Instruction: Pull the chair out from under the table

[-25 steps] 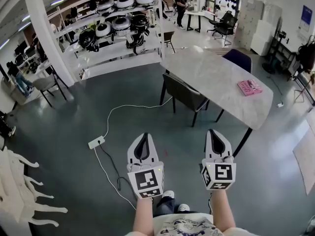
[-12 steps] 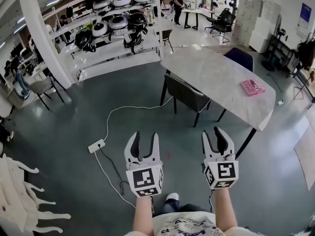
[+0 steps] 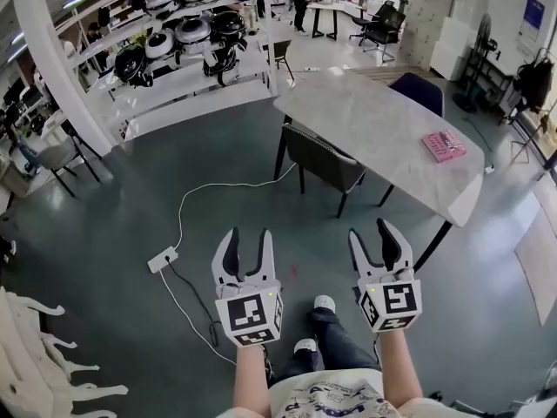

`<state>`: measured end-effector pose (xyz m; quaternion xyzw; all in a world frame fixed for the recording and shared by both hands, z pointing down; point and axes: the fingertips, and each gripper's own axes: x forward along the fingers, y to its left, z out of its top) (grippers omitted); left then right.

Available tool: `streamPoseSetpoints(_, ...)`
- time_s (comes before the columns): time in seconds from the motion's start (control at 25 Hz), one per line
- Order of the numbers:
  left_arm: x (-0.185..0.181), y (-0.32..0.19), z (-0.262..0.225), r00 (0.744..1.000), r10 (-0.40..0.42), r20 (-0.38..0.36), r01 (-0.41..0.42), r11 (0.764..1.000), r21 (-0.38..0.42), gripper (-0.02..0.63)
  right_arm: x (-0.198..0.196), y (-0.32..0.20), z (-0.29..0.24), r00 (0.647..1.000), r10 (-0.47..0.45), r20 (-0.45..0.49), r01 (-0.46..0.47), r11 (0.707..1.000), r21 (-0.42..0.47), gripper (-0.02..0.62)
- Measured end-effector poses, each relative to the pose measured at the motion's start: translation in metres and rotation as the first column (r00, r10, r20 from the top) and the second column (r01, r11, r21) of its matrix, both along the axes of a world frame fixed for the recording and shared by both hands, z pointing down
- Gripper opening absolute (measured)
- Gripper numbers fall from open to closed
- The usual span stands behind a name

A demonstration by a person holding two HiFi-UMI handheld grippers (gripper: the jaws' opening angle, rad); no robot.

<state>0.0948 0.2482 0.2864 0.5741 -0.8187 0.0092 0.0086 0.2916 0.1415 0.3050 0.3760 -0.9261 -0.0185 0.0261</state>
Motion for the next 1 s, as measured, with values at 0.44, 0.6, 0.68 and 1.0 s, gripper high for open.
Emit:
streamPoseSetpoints(0.44,-0.054,-0.086,0.012,1.0,-0.025,0.0,0.025,1.0,-0.016,0.216,-0.06,-0.094,0.013,0.999,-0.032,-0.012,0.032,0.999,-0.008,0.233)
streamPoseSetpoints(0.6,-0.077,-0.138,0.011,0.999,-0.033,0.011,0.033,0.999,-0.022,0.216,-0.086,-0.151,0.015,0.999,-0.043,-0.013,0.043,0.999,-0.012,0.233)
streamPoseSetpoints(0.68,-0.092,-0.167,0.008,0.999,-0.043,0.014,0.043,0.999,-0.021,0.216,-0.102,-0.182,0.014,0.998,-0.056,-0.016,0.055,0.998,-0.016,0.233)
streamPoseSetpoints(1.0,-0.138,-0.282,0.008,0.997,-0.07,0.033,0.071,0.997,-0.039,0.216,-0.153,-0.3,0.011,0.995,-0.1,-0.024,0.1,0.995,-0.006,0.233)
